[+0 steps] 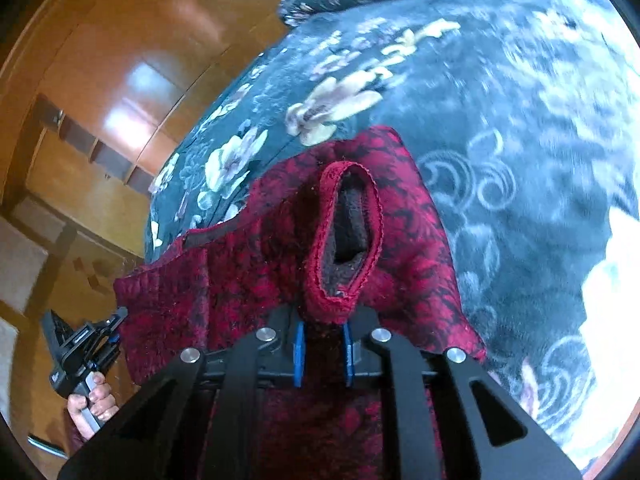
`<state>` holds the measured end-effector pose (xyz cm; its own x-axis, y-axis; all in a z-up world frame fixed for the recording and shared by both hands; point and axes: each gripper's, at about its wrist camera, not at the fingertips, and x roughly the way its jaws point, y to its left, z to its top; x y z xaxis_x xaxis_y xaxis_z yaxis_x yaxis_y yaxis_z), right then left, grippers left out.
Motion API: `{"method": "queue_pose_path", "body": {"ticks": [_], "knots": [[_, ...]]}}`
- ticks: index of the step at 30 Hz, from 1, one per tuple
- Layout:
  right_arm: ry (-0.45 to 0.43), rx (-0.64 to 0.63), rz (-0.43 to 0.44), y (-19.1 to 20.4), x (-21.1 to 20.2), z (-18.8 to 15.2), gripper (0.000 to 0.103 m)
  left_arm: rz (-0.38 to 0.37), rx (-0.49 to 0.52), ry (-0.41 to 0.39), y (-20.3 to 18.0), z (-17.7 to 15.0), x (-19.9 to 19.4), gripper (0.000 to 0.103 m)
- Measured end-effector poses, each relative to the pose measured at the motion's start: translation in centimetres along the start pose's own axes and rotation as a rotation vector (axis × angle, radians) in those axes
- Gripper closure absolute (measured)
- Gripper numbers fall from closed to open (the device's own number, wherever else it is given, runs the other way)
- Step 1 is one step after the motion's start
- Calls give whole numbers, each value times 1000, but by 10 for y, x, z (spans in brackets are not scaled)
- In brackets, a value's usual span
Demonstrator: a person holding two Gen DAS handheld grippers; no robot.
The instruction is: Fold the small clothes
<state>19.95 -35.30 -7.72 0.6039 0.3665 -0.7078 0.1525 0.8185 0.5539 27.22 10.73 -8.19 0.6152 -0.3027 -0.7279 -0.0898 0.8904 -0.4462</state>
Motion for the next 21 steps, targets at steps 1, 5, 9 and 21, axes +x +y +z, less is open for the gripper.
{"method": "queue_pose_path", "body": {"ticks": [1,5,9,21], "knots": [[8,-23,-28,3,5,-2,90,54,17,19,0,-1,9,81],[22,-86,-135,2,29,-8,90,238,61,16,-8,-5,22,49],[-2,-114,-134,11,19,-5,90,315,87,-108,-19,-13,-15,49],[19,-67,-139,0,-10,-2,50,273,268,-33,-55,-68,-17,54]]}}
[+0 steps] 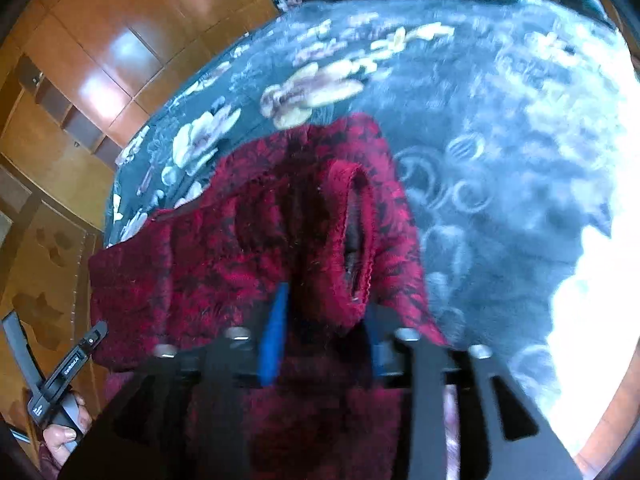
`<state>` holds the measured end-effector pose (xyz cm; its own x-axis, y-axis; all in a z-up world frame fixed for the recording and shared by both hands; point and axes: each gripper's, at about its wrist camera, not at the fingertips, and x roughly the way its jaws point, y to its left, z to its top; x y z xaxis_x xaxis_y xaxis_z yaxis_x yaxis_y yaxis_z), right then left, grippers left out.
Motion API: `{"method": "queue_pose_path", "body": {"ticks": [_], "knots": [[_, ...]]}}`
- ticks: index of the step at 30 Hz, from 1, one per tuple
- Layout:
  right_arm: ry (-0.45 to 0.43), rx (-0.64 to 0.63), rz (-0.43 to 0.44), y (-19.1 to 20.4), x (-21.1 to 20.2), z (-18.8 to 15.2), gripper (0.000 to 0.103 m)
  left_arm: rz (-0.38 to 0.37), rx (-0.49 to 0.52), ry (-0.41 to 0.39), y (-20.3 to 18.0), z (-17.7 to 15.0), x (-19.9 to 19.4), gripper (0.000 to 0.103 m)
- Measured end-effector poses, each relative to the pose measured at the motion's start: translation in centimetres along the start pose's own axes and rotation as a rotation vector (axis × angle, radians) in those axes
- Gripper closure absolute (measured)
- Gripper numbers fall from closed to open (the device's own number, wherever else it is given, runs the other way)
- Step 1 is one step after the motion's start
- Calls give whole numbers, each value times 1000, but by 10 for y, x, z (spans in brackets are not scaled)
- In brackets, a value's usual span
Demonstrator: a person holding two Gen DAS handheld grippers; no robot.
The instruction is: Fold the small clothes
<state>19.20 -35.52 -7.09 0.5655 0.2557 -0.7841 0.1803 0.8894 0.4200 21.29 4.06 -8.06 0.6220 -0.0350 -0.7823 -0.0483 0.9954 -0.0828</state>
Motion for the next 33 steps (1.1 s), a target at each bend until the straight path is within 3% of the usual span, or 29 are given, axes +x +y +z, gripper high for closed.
{"method": "queue_pose_path", "body": {"ticks": [1,6,11,13,14,16,19,22,29,33], "knots": [[-11,-11,-9,1,-8,-1,45,1,2,-7,1,-1,-4,54],[-63,-43,-44,5,-23,13,42,3,33,-56,-4,-8,-24,54],[47,-24,-65,2,24,31,43,7,53,-86,-14,-10,-30,54],[81,-61,-61,6,35,31,73,3,60,-102,-17,-9,-33,54],[74,-84,-73,11,35,30,76,5,69,-111,-19,-10,-35,54],[22,-158,-105,23,24,29,92,11,83,-122,-22,-11,-37,54],[-66,-196,-106,31,5,32,94,8,92,-140,-25,-11,-40,54],[-99,-213,-120,36,3,37,94,3,90,-146,-26,-10,-40,54],[-29,-165,-149,19,38,33,92,13,90,-124,-24,-12,-32,54],[-25,-143,-141,11,38,31,80,15,87,-107,-22,-12,-26,54]]}}
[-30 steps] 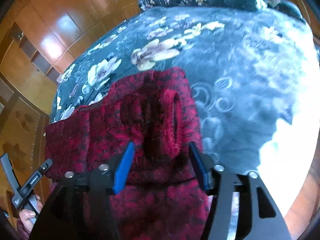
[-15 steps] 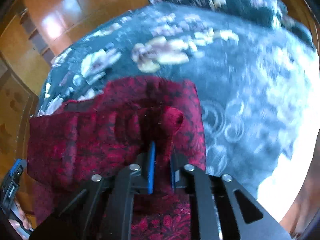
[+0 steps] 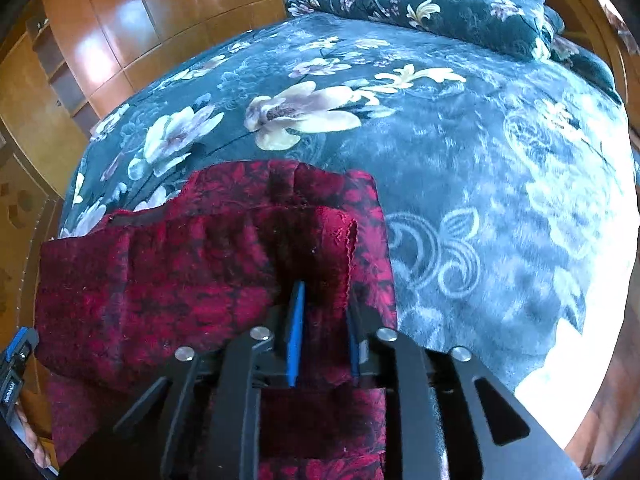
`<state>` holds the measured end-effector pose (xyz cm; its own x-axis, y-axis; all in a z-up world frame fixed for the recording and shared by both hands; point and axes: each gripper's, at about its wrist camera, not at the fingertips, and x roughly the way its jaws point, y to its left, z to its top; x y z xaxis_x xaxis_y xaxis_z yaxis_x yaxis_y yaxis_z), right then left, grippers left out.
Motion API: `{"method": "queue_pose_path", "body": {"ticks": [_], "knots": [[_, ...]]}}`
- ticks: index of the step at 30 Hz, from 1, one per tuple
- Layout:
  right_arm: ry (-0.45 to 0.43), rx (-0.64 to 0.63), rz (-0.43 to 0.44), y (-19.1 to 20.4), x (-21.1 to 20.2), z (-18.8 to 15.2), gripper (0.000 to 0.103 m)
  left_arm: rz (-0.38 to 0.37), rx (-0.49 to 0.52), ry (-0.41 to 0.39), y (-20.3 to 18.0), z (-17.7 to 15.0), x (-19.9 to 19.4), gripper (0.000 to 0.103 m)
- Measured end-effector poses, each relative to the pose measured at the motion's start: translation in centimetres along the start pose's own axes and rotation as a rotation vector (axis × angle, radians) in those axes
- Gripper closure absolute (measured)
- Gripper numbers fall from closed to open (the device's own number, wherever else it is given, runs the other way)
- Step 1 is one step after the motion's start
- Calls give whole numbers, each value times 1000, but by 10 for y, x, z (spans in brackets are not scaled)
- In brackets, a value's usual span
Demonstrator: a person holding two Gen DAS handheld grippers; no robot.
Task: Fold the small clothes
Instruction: 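Lay the sleeve down on the folded jacket and open the right gripper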
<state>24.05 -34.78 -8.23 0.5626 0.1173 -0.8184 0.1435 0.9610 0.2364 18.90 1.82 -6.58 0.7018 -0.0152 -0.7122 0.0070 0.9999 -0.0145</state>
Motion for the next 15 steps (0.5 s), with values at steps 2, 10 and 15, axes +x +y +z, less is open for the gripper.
{"method": "queue_pose_path", "body": {"ticks": [2,10,15], "knots": [[-5,-1,-6,-1,-7,2,67,-1,-2,1,0,0,0,54],[-149,-61,-42,19,-57,5,54,-10,-9,-20,2,3,-5,54],[-151,-118,5,44,-61,1,53,-11,-18,-25,4,5,-8,54]]}}
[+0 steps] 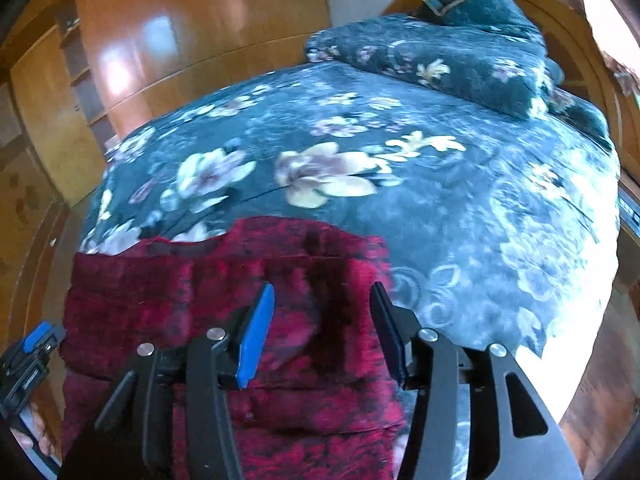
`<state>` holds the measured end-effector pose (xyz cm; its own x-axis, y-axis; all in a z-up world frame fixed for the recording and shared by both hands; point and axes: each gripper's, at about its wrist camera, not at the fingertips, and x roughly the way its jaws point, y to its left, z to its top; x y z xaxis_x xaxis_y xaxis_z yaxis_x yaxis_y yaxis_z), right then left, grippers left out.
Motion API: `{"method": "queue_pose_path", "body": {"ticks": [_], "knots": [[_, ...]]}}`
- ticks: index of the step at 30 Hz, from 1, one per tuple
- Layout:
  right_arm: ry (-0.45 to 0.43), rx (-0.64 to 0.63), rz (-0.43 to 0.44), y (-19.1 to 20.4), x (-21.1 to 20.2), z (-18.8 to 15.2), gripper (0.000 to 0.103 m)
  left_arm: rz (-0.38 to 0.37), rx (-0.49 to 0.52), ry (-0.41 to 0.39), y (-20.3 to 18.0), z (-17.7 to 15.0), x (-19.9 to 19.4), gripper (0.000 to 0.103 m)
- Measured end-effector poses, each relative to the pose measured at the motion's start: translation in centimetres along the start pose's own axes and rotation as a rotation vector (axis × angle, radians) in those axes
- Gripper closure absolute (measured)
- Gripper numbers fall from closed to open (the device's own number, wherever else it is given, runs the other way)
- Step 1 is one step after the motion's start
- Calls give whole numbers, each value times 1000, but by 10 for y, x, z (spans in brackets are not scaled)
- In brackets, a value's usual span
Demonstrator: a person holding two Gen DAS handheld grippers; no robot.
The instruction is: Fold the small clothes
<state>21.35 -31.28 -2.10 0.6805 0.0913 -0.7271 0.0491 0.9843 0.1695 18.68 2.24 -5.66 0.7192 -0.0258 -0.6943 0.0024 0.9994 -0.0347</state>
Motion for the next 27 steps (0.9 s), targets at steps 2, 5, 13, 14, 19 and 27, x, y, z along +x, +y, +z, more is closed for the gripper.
{"method": "queue_pose_path", "body": {"ticks": [2,5,13,14,19,27], "knots": [[14,-14,12,6,5,-2,53,-3,-2,-2,1,1,-1,54],[43,-19,21,13,17,-4,53,-10,-3,-3,2,4,0,54],[106,8,2,8,51,-5,53,2,-13,72,10,9,29,54],[116,20,-9,5,57,-5,53,0,-32,116,14,6,42,54],[173,25,-41,1,91,-10,52,-34,-82,165,25,-4,67,46],[169,-5,-47,1,77,-9,45,-67,-151,148,38,-7,46,41]]}}
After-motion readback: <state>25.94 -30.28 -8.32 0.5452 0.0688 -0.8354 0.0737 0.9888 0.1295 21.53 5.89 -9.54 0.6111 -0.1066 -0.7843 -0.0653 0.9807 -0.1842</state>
